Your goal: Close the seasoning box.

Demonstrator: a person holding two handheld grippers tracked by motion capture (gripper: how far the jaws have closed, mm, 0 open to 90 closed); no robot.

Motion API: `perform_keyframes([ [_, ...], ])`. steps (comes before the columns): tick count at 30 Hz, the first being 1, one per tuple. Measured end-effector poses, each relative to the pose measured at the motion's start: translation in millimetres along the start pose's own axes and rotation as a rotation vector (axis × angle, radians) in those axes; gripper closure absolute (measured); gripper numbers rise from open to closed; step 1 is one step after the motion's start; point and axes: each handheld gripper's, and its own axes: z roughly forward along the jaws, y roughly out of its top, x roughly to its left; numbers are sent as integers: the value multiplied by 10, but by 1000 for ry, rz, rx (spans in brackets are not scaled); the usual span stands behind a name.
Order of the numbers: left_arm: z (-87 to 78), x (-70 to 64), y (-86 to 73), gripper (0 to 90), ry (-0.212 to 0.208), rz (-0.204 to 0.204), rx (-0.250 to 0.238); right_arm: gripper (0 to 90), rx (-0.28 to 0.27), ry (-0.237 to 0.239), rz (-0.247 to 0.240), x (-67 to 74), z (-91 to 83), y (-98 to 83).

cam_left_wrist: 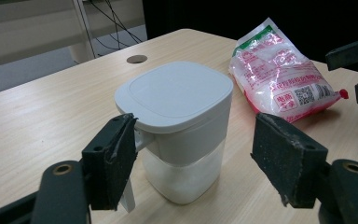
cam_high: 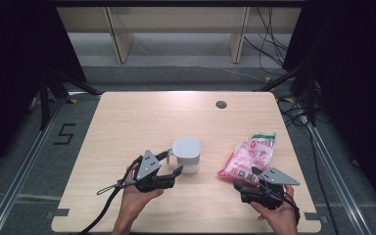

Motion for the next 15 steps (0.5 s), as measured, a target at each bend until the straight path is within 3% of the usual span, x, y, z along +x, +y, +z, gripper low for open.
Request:
perform_keyframes([
  [4,-18,-23,-35,295,12,8,13,175,-12,0,-21,7,14,-1],
  [6,-16,-26,-52,294,11,12,12,175,-7,2,-4,25,11,-1],
  [7,-10,-33,-63,294,4,-3,7,175,-10,6,-36,7,20,2],
  [10,-24,-42,-82,292,6,9,19,194,-9,3,-44,11,16,1],
  [11,-24,-50,-94,292,2,7,19,206,-4,19,-22,32,14,-2],
  [12,-26,-55,-101,291,0,8,24,206,-1,32,-32,41,22,-2],
  [14,-22,-69,-121,289,-6,7,28,203,17,25,-5,87,10,-2],
  [15,-25,-80,-130,288,-2,11,34,202,24,23,-26,74,6,1],
])
